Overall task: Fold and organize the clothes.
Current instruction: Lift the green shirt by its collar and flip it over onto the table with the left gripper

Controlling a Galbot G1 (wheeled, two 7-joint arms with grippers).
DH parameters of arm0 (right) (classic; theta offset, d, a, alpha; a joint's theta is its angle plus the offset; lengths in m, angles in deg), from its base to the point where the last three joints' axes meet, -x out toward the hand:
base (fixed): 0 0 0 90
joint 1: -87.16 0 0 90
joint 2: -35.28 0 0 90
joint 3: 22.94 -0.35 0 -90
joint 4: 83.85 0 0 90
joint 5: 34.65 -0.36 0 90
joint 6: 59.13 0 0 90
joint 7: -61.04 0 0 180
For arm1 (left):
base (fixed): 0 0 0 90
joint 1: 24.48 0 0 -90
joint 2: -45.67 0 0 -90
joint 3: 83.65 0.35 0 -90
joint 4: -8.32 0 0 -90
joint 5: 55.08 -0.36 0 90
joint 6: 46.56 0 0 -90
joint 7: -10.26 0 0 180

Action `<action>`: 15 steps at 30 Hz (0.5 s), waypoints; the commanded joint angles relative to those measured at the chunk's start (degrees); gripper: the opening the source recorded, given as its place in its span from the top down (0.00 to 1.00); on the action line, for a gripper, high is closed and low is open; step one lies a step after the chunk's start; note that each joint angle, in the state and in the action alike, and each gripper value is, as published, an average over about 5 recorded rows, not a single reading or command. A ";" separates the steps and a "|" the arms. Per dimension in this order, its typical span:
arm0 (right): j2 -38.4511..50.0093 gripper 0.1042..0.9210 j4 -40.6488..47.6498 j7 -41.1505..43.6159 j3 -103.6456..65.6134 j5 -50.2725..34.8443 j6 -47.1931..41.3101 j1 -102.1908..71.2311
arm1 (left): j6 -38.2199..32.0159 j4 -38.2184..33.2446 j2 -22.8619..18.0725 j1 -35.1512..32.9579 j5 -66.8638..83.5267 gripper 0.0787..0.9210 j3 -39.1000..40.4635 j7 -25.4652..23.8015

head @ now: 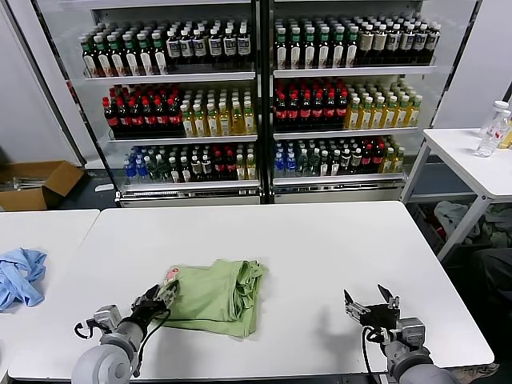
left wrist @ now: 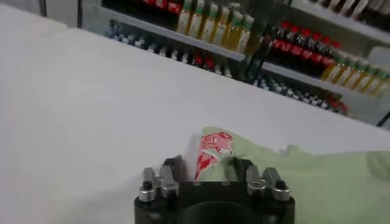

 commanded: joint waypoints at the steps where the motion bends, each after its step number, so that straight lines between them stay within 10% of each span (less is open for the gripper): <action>1: -0.09 0.12 -0.31 0.00 -0.46 0.05 0.09 -0.49 | 2.96 2.24 -0.90 0.08 18.06 0.42 -1.42 -3.85; 15: -0.04 0.12 -1.01 -0.37 -1.51 -0.11 0.30 -1.30 | 3.06 2.80 -4.05 0.38 33.31 0.90 -6.15 -8.94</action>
